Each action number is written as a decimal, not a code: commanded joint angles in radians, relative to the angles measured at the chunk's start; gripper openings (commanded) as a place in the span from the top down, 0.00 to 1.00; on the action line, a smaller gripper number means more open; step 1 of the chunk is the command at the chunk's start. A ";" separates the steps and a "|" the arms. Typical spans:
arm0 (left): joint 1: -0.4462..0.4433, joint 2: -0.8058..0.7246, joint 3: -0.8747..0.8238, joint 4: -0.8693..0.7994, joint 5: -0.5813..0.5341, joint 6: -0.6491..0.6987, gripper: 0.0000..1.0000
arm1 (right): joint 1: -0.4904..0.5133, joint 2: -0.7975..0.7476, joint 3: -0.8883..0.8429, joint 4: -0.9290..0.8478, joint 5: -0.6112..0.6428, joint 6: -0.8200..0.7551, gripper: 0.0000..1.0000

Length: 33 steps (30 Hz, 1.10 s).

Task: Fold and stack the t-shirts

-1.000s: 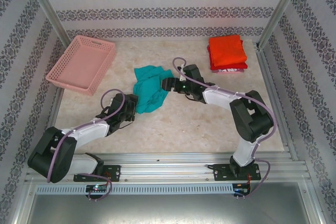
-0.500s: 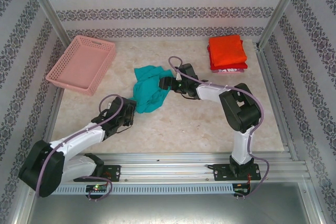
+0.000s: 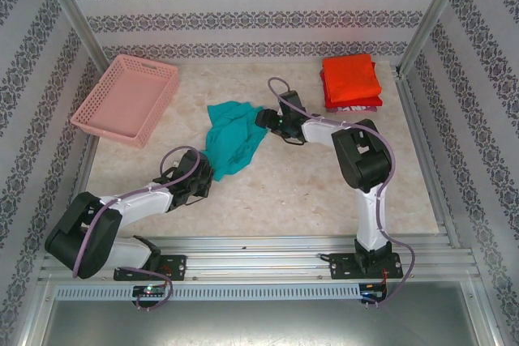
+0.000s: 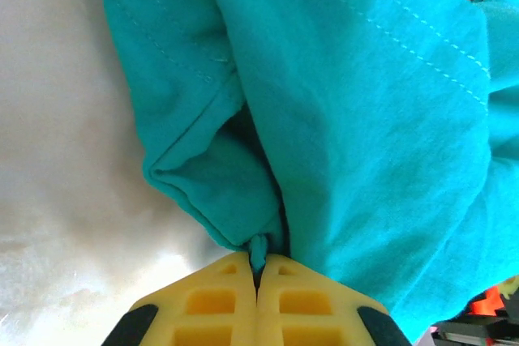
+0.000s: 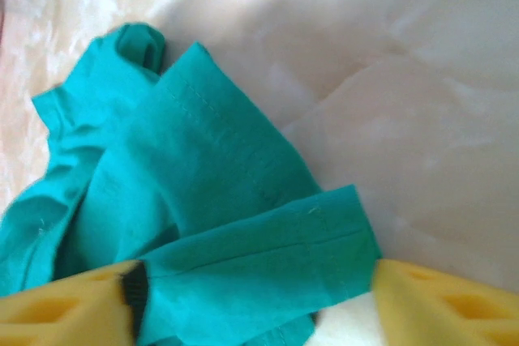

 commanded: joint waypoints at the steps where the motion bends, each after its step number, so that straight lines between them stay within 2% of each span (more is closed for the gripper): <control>1: 0.012 -0.023 0.007 0.007 -0.032 0.025 1.00 | 0.002 0.040 0.041 -0.021 0.012 0.030 0.56; 5: 0.030 -0.073 0.052 -0.098 -0.080 0.124 1.00 | -0.004 -0.015 0.028 0.006 0.041 0.013 0.99; 10: 0.069 -0.157 0.147 -0.251 -0.160 0.286 1.00 | -0.014 -0.162 -0.001 0.010 0.071 -0.063 1.00; 14: 0.137 -0.231 0.246 -0.316 -0.213 0.457 1.00 | -0.016 -0.328 -0.019 -0.012 0.086 -0.146 1.00; 20: 0.250 -0.251 0.511 -0.433 -0.223 0.738 1.00 | -0.032 -0.605 -0.005 -0.066 0.123 -0.281 1.00; 25: 0.279 -0.257 0.743 -0.484 -0.285 0.925 1.00 | -0.049 -0.822 0.014 -0.098 0.163 -0.382 1.00; 29: 0.278 -0.258 0.886 -0.490 -0.273 1.028 1.00 | -0.052 -0.976 0.035 -0.122 0.176 -0.453 1.00; 33: 0.278 -0.261 0.979 -0.499 -0.195 1.058 1.00 | -0.053 -1.079 0.069 -0.165 0.197 -0.508 1.00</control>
